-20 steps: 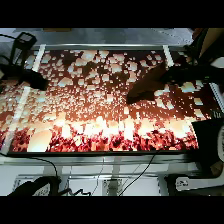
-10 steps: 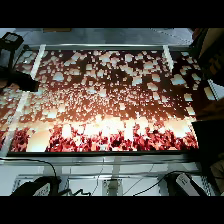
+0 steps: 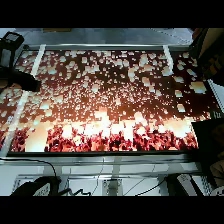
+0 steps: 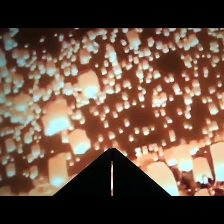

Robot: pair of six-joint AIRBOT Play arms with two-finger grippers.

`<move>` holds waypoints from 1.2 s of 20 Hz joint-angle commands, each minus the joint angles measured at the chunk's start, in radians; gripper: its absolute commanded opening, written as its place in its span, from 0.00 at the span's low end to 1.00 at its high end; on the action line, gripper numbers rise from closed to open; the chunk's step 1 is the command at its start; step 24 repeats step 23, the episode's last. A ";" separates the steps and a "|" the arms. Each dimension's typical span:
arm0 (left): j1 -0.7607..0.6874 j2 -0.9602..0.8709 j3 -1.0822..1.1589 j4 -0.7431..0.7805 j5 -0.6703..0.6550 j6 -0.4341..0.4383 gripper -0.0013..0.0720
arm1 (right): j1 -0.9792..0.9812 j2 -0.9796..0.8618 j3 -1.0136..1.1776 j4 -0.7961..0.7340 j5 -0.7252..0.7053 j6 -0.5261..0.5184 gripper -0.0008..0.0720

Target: Fold the clothes and pants, and hang the long-sleeved shirts on hangers.

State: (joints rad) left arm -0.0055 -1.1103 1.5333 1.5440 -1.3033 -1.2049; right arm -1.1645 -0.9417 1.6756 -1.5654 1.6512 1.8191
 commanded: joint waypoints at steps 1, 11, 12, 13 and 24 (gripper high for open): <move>0.001 0.000 0.000 -0.004 0.000 0.000 0.03 | -0.017 -0.001 0.000 0.089 -0.043 0.005 0.93; 0.001 0.000 0.000 -0.004 0.000 0.000 0.03 | 0.507 -0.020 -0.105 0.434 -0.086 -0.296 0.03; 0.001 0.000 0.000 -0.004 0.000 0.000 0.03 | 0.614 -0.020 -0.105 0.346 -0.070 -0.314 0.03; 0.001 0.000 0.000 -0.004 0.000 0.000 0.03 | 0.711 -0.020 -0.105 0.257 -0.058 -0.342 0.03; 0.001 0.000 0.000 -0.004 0.000 0.000 0.03 | 0.974 -0.020 -0.105 0.127 -0.055 -0.118 0.03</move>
